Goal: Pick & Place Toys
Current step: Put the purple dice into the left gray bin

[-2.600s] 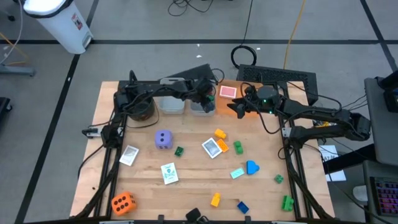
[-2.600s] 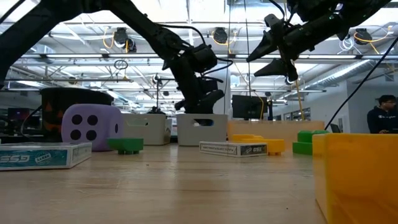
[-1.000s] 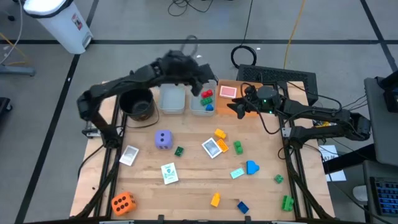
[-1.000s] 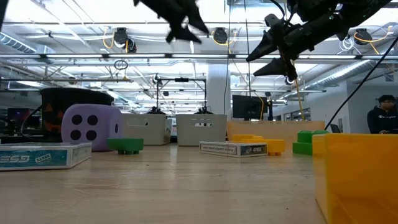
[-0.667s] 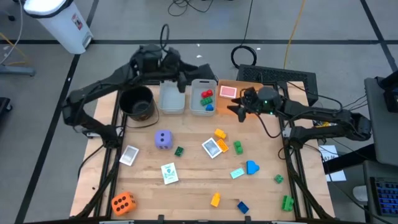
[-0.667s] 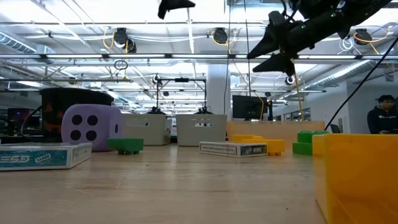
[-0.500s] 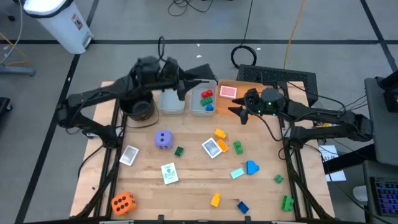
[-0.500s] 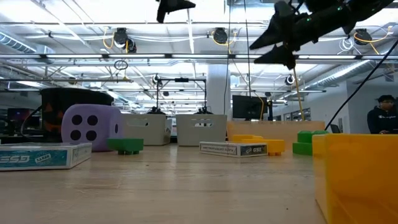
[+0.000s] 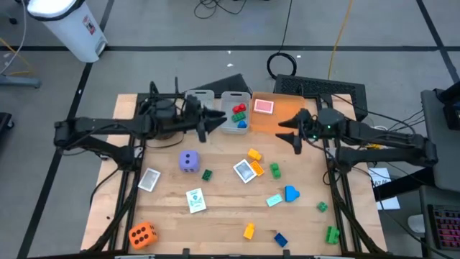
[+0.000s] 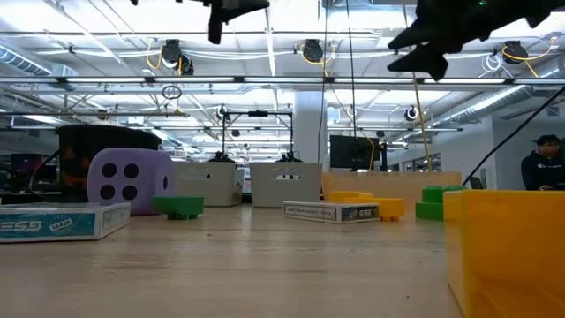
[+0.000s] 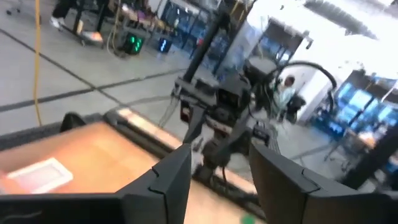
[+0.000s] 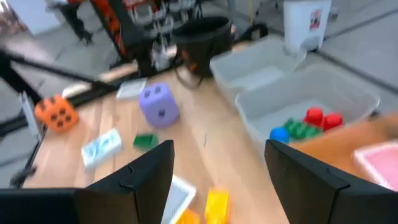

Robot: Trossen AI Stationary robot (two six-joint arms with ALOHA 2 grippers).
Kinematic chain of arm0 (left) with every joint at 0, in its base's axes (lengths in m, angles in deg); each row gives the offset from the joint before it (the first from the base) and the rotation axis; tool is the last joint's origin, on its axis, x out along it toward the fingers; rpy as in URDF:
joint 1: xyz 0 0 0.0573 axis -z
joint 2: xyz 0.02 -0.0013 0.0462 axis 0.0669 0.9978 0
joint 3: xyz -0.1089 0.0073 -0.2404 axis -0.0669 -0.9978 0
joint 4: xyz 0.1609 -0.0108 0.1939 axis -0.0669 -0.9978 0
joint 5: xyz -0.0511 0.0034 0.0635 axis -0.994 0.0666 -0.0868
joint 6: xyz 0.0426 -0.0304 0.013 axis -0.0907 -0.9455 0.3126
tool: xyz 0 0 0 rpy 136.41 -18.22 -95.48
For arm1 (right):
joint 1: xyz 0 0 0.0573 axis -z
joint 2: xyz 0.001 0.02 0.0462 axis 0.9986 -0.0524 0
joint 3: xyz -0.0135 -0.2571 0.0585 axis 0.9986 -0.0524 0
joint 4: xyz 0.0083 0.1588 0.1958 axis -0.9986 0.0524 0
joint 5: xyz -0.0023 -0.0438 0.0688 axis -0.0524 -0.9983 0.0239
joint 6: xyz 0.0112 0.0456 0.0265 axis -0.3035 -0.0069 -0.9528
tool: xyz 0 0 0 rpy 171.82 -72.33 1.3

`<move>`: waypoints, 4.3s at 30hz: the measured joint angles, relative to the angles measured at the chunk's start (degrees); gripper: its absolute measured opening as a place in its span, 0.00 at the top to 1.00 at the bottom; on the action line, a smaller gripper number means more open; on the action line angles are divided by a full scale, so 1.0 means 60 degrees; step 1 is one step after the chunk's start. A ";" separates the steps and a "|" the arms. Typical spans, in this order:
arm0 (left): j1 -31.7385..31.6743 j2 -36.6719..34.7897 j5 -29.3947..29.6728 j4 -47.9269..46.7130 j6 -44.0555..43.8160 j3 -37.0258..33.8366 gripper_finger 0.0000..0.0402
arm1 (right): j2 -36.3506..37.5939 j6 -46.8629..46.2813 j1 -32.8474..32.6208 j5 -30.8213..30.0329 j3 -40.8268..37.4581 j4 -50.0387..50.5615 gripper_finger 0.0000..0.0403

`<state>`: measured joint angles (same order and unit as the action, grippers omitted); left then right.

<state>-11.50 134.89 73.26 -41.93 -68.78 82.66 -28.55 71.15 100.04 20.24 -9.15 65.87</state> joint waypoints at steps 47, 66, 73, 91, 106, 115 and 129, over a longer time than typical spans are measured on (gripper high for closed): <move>0.3298 -0.2499 0.0852 -1.0958 0.0773 0.0000 0.60 | -0.5455 -0.1116 -0.3130 -0.4722 0.1241 -0.5928 0.40; 0.3081 -0.3040 0.1832 -1.1046 0.1810 0.0000 0.60 | -0.6420 -0.0770 -0.3101 -0.4982 0.2047 -0.6008 0.40; 0.2696 -0.2992 0.1833 -1.1075 0.1840 0.0000 0.45 | -0.6420 -0.0445 -0.3101 -0.4945 0.2047 -0.5992 0.40; 0.1927 -0.2587 0.0922 -1.1071 0.1892 0.0000 0.04 | -0.6416 0.0659 -0.2929 -0.3847 0.2047 -0.5562 0.40; 0.1765 -0.0330 0.0147 -1.1081 0.3803 0.0000 0.01 | -0.6416 0.0618 -0.2787 -0.3636 0.2047 -0.4408 0.40; 0.1525 0.0617 0.0153 -1.1082 0.4166 0.0000 0.01 | -0.6416 0.0001 -0.2787 -0.3632 0.2047 -0.3914 0.40; 0.0778 0.0778 -0.0138 -1.1075 0.4274 0.0000 0.01 | -0.6416 -0.0142 -0.2795 -0.3629 0.2047 -0.3686 0.40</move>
<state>-6.84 139.56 72.44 -108.38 -43.14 82.66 -67.04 70.30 83.27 -1.54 3.14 43.76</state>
